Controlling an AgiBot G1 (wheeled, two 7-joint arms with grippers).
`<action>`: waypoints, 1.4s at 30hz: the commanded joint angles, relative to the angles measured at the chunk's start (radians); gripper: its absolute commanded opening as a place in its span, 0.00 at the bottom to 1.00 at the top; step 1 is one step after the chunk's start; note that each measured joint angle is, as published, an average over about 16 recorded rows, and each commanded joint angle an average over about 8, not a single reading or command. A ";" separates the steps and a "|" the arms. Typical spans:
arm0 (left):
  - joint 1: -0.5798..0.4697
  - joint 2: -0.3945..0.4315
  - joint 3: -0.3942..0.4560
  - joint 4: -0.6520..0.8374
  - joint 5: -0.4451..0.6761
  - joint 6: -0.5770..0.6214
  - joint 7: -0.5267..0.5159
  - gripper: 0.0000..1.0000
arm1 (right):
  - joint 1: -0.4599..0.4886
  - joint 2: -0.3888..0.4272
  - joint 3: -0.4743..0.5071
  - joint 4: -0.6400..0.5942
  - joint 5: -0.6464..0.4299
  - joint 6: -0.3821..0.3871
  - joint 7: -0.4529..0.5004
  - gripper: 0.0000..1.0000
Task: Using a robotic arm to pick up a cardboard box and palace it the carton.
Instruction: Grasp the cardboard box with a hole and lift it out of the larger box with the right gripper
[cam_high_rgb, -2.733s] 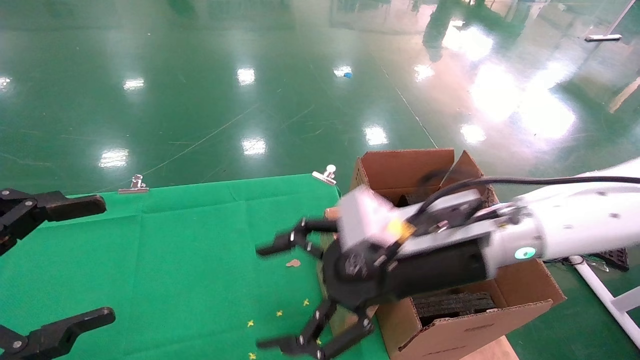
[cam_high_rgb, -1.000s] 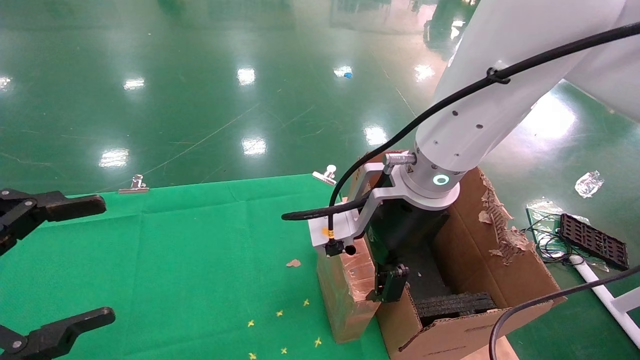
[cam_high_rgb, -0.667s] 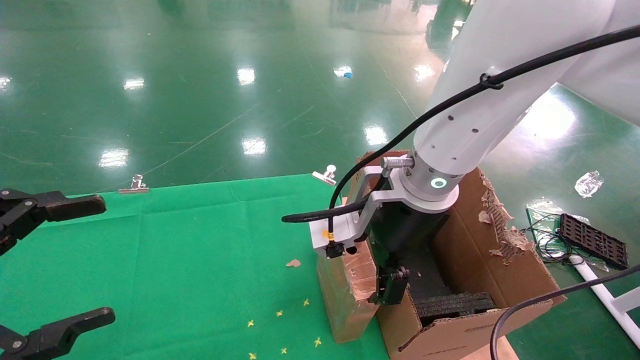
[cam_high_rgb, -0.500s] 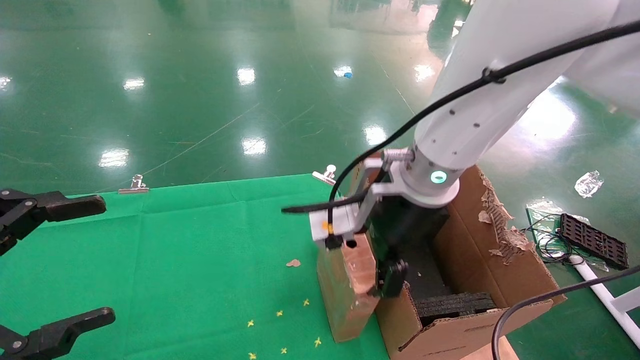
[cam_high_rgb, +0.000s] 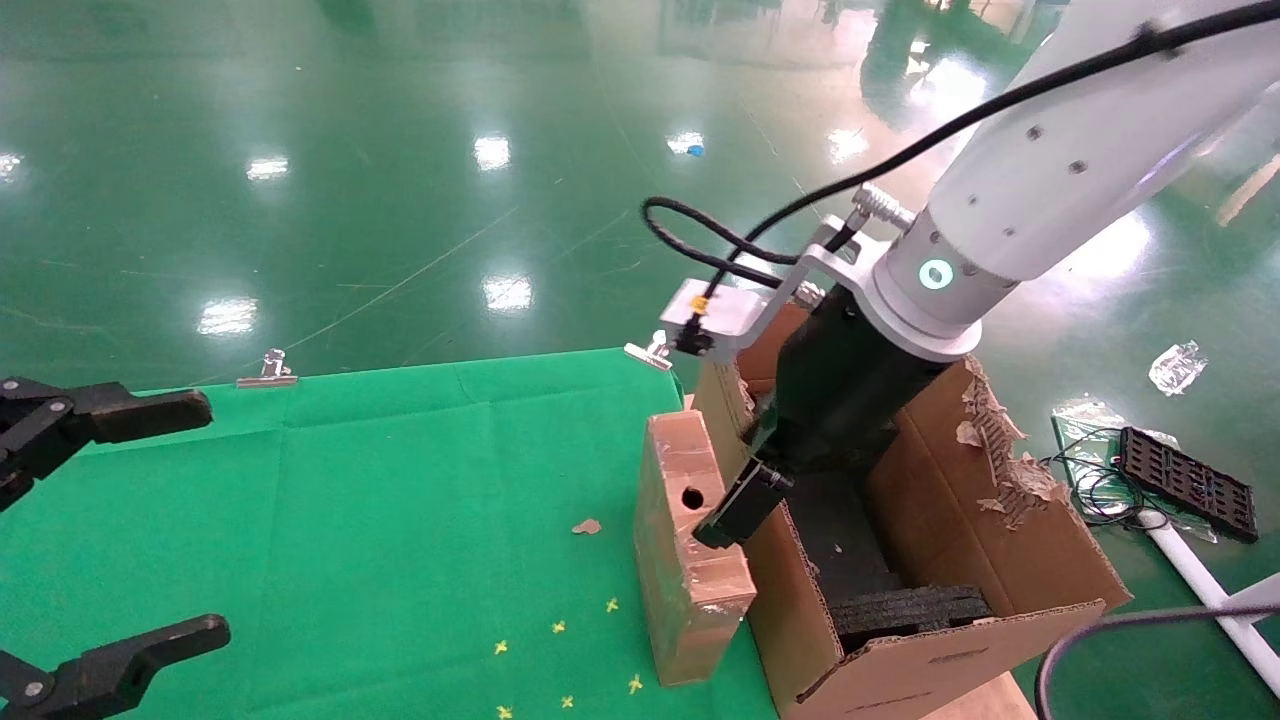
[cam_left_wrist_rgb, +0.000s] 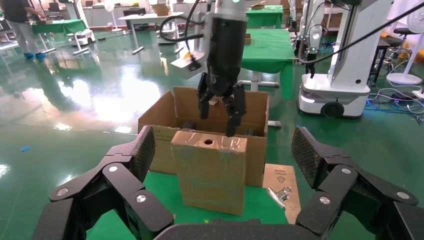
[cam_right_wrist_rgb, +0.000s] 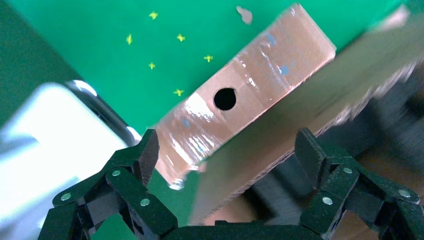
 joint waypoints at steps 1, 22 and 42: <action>0.000 0.000 0.000 0.000 0.000 0.000 0.000 1.00 | -0.009 -0.011 -0.012 -0.049 0.001 -0.002 0.068 1.00; 0.000 -0.001 0.002 0.000 -0.001 -0.001 0.001 0.86 | -0.131 -0.137 -0.050 -0.301 0.051 -0.003 0.274 0.49; -0.001 -0.001 0.003 0.000 -0.002 -0.001 0.001 0.00 | -0.144 -0.159 -0.078 -0.276 0.014 -0.009 0.309 0.00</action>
